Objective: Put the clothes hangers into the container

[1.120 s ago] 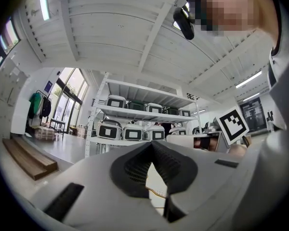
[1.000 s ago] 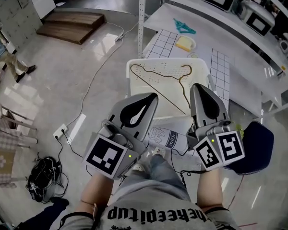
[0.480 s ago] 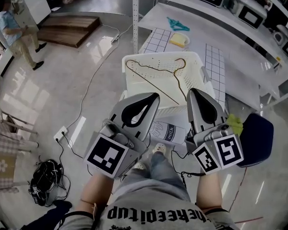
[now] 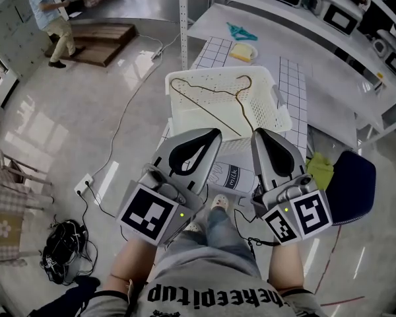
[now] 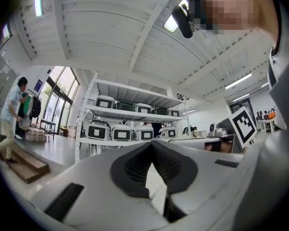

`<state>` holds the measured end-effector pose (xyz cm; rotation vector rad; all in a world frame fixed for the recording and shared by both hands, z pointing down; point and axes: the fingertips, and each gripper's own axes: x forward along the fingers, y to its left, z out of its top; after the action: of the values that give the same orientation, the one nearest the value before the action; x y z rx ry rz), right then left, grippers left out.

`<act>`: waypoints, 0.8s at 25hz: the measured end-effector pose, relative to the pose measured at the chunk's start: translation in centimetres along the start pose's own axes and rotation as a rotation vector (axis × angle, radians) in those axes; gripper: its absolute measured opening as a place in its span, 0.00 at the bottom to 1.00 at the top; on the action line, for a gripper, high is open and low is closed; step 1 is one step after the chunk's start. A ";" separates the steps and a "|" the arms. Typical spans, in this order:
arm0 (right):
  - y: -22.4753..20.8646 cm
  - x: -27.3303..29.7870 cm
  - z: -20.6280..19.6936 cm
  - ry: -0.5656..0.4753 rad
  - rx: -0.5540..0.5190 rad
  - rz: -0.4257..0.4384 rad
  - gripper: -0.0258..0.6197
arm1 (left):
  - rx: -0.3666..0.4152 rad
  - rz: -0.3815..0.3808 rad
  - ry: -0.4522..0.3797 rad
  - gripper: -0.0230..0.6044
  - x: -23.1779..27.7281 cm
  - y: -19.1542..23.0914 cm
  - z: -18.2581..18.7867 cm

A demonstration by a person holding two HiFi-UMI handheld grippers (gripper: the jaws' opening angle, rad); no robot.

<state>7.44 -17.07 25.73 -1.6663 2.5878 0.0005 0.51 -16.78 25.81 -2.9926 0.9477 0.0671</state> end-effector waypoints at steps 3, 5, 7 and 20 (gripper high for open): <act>0.5 -0.6 -0.2 0.005 -0.004 0.010 0.04 | 0.002 -0.006 0.001 0.07 -0.1 -0.6 0.0; 0.9 -1.0 -0.3 0.009 -0.007 0.020 0.04 | 0.002 -0.011 0.002 0.07 -0.1 -1.0 0.0; 1.2 -1.3 -0.4 0.011 -0.014 0.028 0.04 | 0.008 -0.015 -0.006 0.07 -0.1 -1.4 0.1; 3.1 -3.3 -0.1 0.001 -0.035 0.043 0.04 | 0.016 -0.040 0.003 0.07 -1.1 -3.6 -0.2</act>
<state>6.00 -12.82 25.94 -1.6213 2.6392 0.0468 1.71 -13.21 25.98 -2.9962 0.8844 0.0547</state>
